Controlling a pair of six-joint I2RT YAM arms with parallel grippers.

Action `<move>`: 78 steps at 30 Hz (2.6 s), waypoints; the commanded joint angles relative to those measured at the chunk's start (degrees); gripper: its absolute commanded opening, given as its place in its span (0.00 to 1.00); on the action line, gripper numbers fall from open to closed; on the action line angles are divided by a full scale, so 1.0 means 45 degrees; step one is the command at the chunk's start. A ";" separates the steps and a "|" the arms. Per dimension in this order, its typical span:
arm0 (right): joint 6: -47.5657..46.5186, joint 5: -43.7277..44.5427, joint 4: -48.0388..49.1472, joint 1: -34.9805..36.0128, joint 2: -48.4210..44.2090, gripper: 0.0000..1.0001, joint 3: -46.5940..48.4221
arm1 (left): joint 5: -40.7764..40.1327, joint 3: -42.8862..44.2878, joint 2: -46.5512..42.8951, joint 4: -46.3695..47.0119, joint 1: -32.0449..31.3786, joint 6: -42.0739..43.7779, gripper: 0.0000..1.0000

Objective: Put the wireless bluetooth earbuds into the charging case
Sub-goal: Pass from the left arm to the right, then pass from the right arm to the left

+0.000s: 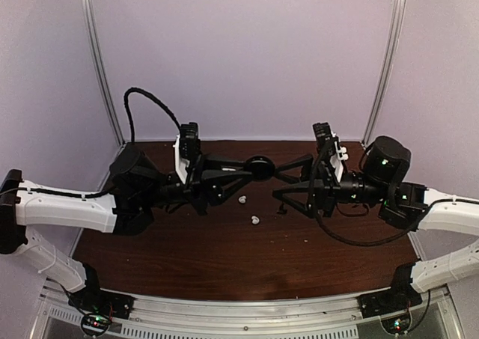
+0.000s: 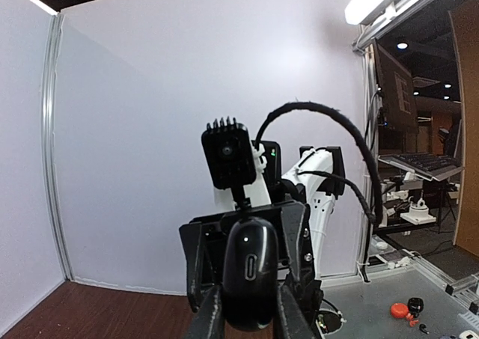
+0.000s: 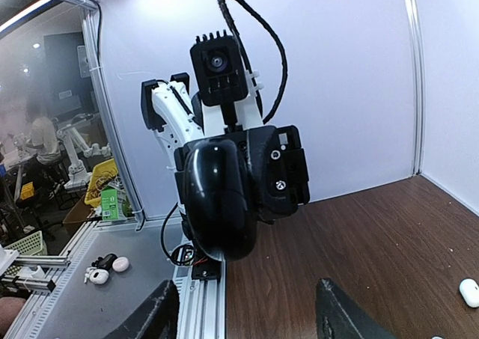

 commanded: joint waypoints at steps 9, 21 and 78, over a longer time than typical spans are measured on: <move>-0.0744 0.0843 0.0996 0.0510 0.0821 0.50 0.0772 | 0.0167 -0.0221 0.0731 0.1901 0.0068 -0.0983 0.00; -0.0855 0.0599 0.0923 0.0567 0.1004 0.30 0.1027 | 0.0090 -0.0313 0.0819 0.1988 0.0068 -0.1065 0.00; -0.3316 0.0893 -1.1268 0.1269 0.3274 0.15 0.4784 | 0.3061 0.4639 0.1165 -1.4837 0.0753 0.6186 0.44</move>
